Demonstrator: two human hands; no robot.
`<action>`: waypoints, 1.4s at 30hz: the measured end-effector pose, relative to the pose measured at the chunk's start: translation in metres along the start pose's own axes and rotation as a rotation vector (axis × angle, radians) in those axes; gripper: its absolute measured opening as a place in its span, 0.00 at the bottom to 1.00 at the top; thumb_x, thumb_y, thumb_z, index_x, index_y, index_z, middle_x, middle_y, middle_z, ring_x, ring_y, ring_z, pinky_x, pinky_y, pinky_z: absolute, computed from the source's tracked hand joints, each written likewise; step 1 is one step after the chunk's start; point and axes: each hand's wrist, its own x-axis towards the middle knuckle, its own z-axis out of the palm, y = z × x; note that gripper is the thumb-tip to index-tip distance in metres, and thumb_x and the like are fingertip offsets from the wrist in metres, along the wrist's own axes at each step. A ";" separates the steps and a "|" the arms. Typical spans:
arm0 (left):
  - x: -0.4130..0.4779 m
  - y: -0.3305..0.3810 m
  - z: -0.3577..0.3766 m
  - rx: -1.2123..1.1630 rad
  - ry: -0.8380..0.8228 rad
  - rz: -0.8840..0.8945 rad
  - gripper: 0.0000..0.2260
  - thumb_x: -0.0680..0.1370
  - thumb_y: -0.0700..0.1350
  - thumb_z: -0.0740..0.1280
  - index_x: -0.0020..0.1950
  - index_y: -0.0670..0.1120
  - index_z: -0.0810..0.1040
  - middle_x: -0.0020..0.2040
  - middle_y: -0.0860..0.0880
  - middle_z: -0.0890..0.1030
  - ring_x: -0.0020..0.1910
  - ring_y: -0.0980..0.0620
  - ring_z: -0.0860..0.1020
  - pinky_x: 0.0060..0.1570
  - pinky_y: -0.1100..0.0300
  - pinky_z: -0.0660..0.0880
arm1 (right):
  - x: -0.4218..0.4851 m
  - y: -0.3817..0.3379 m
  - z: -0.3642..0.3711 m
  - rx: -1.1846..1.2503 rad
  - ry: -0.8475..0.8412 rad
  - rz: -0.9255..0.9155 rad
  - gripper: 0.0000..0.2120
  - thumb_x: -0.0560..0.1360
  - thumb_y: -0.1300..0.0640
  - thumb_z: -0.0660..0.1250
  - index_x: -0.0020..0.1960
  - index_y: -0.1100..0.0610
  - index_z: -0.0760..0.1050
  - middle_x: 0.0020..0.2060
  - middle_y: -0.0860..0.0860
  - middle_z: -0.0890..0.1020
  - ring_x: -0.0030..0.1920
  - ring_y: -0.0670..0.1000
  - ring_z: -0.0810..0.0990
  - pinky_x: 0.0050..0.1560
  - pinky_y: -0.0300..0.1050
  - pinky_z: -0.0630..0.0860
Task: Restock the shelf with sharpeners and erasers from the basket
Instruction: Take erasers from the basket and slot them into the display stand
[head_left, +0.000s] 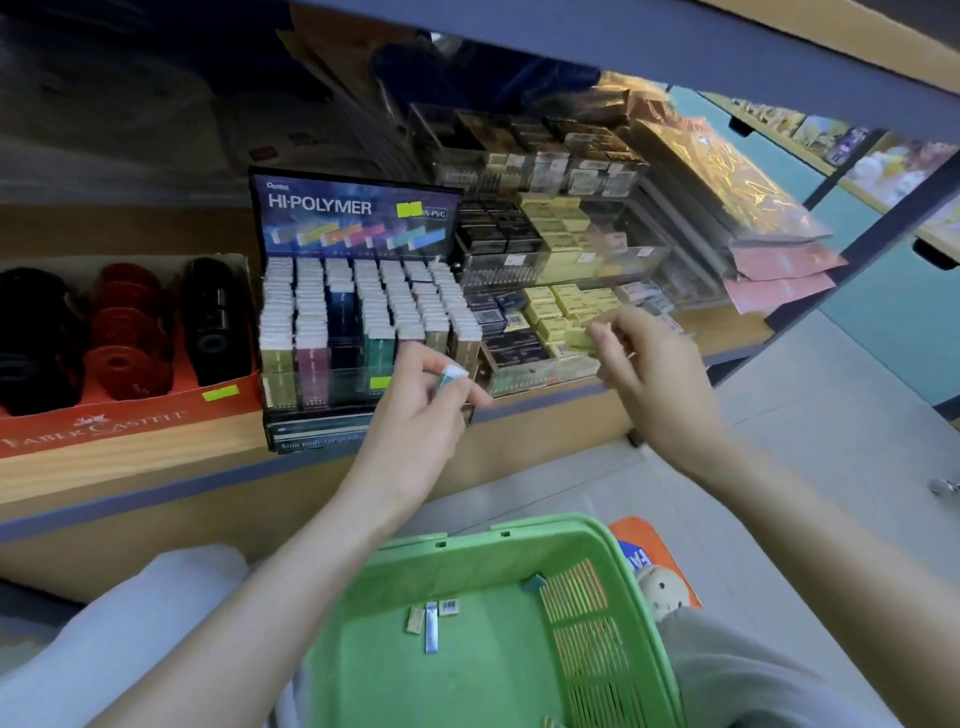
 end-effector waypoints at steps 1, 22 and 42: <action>0.001 -0.001 0.003 0.013 -0.018 0.019 0.04 0.82 0.41 0.58 0.47 0.46 0.68 0.39 0.54 0.80 0.26 0.52 0.64 0.24 0.65 0.61 | 0.008 0.013 -0.003 -0.009 0.024 0.045 0.15 0.81 0.52 0.58 0.42 0.62 0.72 0.33 0.55 0.77 0.37 0.54 0.76 0.40 0.46 0.67; 0.020 -0.022 0.036 0.160 -0.115 0.102 0.03 0.76 0.45 0.67 0.45 0.53 0.79 0.38 0.61 0.79 0.31 0.65 0.72 0.35 0.66 0.64 | 0.090 0.118 0.000 -0.134 -0.219 0.290 0.15 0.81 0.56 0.59 0.35 0.57 0.69 0.30 0.44 0.71 0.36 0.52 0.71 0.32 0.41 0.60; 0.025 -0.026 0.038 0.139 -0.080 0.061 0.01 0.75 0.45 0.68 0.44 0.51 0.79 0.37 0.57 0.78 0.29 0.64 0.70 0.35 0.65 0.65 | 0.119 0.112 0.031 0.030 0.038 0.321 0.05 0.74 0.59 0.70 0.48 0.59 0.78 0.45 0.54 0.82 0.46 0.53 0.80 0.51 0.46 0.76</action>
